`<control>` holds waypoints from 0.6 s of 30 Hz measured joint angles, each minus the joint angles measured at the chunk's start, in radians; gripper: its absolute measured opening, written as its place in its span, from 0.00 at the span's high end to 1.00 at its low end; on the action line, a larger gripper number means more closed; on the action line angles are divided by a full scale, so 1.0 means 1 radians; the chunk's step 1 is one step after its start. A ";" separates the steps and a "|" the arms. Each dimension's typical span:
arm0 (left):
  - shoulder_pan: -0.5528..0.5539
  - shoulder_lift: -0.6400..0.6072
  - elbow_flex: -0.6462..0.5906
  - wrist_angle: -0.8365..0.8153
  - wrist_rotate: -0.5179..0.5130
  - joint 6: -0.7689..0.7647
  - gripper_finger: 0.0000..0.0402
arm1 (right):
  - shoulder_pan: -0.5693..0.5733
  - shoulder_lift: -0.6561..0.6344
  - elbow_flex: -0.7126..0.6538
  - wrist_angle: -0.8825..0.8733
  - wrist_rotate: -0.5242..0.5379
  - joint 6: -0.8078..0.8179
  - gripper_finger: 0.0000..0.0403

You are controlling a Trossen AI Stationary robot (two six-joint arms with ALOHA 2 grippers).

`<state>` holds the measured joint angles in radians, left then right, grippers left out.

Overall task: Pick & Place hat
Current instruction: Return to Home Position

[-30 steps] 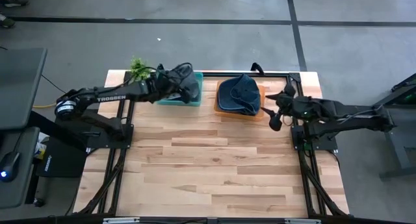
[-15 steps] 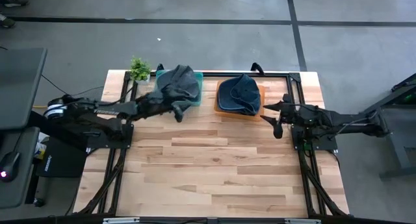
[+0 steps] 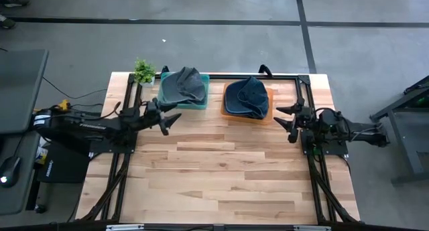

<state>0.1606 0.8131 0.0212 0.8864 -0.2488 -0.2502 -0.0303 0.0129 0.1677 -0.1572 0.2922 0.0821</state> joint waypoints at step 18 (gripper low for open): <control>-0.117 -0.681 -0.001 -0.682 0.022 0.063 0.33 | 0.000 -0.011 -0.020 0.064 -0.074 0.052 0.47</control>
<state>0.0437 0.1319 0.0200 0.2043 -0.2270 -0.1867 -0.0299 0.0021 0.1474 -0.0933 0.2179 0.1339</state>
